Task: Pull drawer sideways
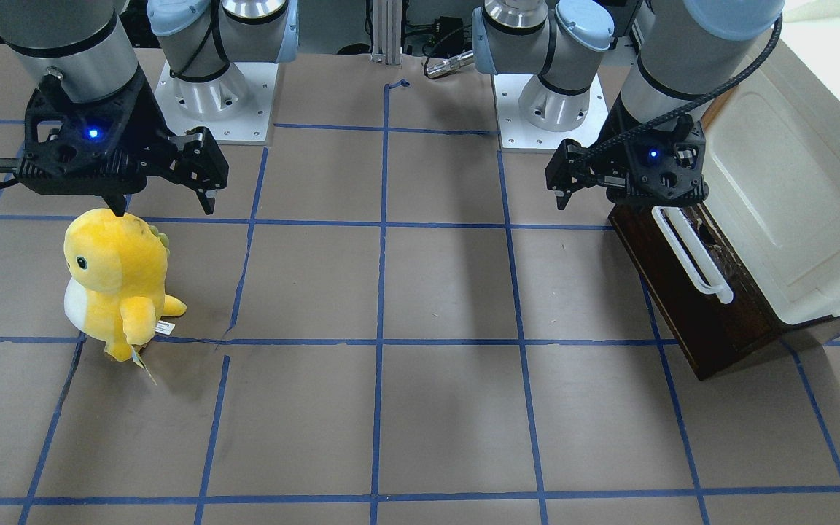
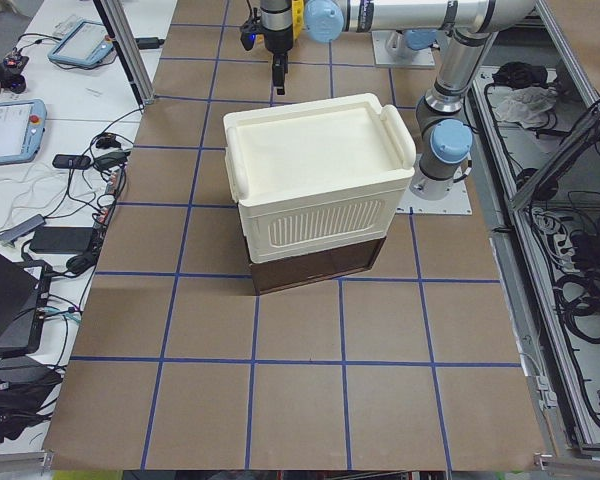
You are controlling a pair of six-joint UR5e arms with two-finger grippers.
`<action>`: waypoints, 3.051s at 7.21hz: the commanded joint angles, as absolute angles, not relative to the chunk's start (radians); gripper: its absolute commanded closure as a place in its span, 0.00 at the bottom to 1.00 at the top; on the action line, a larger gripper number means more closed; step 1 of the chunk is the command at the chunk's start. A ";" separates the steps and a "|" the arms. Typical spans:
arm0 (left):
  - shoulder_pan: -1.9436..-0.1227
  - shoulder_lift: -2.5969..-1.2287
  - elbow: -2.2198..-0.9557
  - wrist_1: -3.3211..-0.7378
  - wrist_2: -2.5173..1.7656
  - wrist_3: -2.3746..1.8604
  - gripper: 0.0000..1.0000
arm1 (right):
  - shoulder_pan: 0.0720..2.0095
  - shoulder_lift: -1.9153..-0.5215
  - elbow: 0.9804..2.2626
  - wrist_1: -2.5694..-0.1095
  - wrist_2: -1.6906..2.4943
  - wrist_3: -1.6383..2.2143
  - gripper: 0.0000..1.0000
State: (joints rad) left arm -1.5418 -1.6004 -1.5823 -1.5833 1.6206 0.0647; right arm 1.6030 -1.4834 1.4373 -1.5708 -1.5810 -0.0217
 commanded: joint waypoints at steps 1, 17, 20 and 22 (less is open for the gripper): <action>-1.557 -1.605 -1.583 -1.583 1.661 0.005 0.00 | 1.603 -1.483 1.437 -1.571 -1.582 -0.021 0.00; -1.654 -1.911 -1.758 -1.503 2.299 -0.635 0.00 | 1.603 -1.483 1.437 -1.571 -1.580 -0.023 0.00; -1.648 -1.913 -1.781 -1.508 2.345 -0.672 0.00 | 1.603 -1.483 1.437 -1.571 -1.582 -0.021 0.00; -1.576 -1.913 -1.782 -1.525 2.350 -0.684 0.00 | 1.603 -1.483 1.437 -1.571 -1.580 -0.021 0.00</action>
